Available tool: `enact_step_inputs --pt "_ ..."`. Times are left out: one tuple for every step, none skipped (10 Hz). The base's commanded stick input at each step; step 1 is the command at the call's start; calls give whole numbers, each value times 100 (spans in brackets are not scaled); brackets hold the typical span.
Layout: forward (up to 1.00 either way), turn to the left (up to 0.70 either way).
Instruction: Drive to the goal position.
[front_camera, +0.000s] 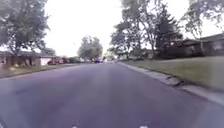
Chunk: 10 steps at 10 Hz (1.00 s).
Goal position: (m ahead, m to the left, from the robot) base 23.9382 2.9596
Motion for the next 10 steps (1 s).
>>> enact_step_inputs --pt "100 0" --pt "100 0" --pt "100 0" --pt "100 0" --pt "100 0" --pt "100 0" --pt "100 -7" --pt "100 -28" --pt "100 -35" --pt "100 -33"
